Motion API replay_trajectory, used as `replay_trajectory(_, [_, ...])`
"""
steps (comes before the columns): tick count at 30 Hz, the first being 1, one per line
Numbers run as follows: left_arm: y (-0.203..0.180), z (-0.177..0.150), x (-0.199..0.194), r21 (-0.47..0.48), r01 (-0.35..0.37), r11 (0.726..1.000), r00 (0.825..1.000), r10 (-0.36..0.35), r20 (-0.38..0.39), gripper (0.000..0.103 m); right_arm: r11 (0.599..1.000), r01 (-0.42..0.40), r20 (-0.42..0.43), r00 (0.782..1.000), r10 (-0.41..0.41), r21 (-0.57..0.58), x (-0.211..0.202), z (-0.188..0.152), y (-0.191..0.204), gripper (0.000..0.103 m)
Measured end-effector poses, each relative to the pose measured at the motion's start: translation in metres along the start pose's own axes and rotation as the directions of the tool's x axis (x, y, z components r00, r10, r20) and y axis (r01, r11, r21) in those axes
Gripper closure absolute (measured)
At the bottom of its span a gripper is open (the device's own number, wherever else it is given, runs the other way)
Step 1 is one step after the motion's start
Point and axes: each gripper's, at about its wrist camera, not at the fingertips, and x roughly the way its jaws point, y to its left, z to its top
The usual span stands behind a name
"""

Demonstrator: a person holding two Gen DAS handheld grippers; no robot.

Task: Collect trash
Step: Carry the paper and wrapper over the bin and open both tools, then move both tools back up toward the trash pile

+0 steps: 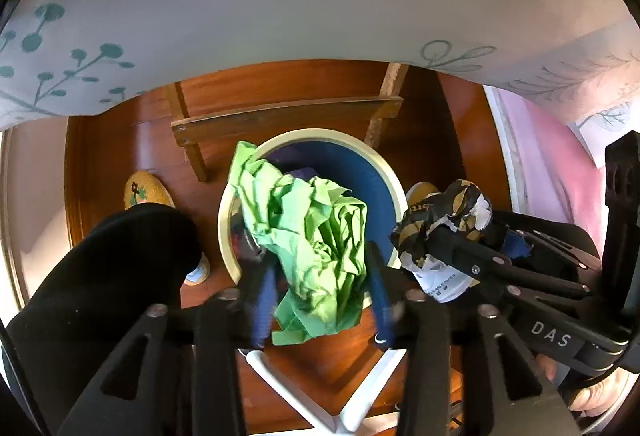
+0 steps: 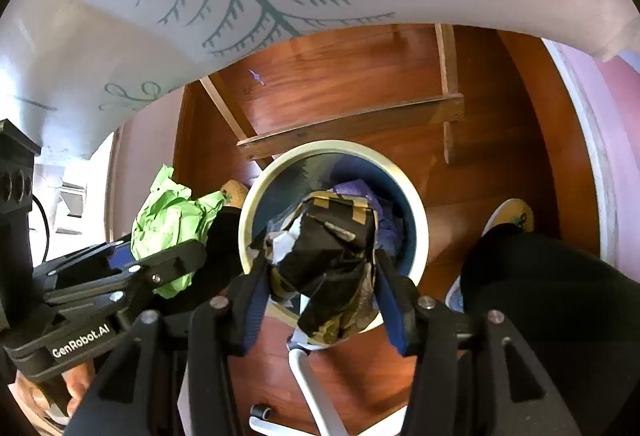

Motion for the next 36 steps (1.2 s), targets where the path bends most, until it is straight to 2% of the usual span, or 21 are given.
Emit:
replay_trajectory(2, [0.002,-0.001,-0.001,-0.006,-0.008,1.0,1.0,0.008,0.004,0.035,1.0,0.001,-0.003,1.0,-0.001,-0.001,0.001,0.0,0.001,0.049])
replay_trajectory(7, [0.005,-0.001,-0.003,-0.023,-0.02,1.0,1.0,0.02,0.004,0.029,1.0,0.025,0.008,1.0,-0.025,-0.008,0.001,0.0,0.004,0.042])
replay_trajectory(15, [0.008,0.001,-0.021,-0.048,-0.04,0.998,0.997,0.043,0.058,0.028,0.999,0.027,0.039,0.999,-0.026,-0.023,-0.007,-0.001,0.007,0.042])
replay_trajectory(21, [0.009,-0.001,-0.044,-0.065,-0.027,0.998,0.994,0.033,0.105,0.028,0.998,0.052,0.072,0.996,-0.049,-0.04,-0.022,-0.003,0.009,0.042])
replay_trajectory(25, [0.001,-0.01,-0.062,-0.015,0.003,1.0,0.994,-0.002,0.105,0.027,0.993,0.089,0.092,0.992,-0.082,-0.081,-0.04,-0.005,0.015,0.042])
replay_trajectory(29, [-0.01,-0.021,-0.087,0.068,-0.002,0.998,0.992,-0.007,0.129,0.027,0.978,0.128,0.148,0.984,-0.103,-0.166,-0.071,-0.007,0.025,0.042])
replay_trajectory(31, [-0.015,-0.026,-0.106,0.103,-0.003,0.995,0.986,-0.014,0.165,0.027,0.972,0.136,0.175,0.979,-0.102,-0.194,-0.087,-0.006,0.028,0.042])
replay_trajectory(33, [-0.021,-0.031,-0.132,0.143,-0.018,0.99,0.969,-0.018,0.246,0.027,0.961,0.154,0.206,0.973,-0.107,-0.228,-0.105,-0.006,0.033,0.042])
replay_trajectory(34, [-0.025,-0.034,-0.149,0.17,-0.048,0.984,0.954,-0.006,0.301,0.027,0.955,0.164,0.223,0.969,-0.108,-0.249,-0.115,-0.007,0.037,0.042])
replay_trajectory(36, [-0.03,-0.033,-0.174,0.199,-0.062,0.978,0.936,-0.013,0.352,0.027,0.937,0.186,0.263,0.959,-0.108,-0.295,-0.138,-0.008,0.044,0.042])
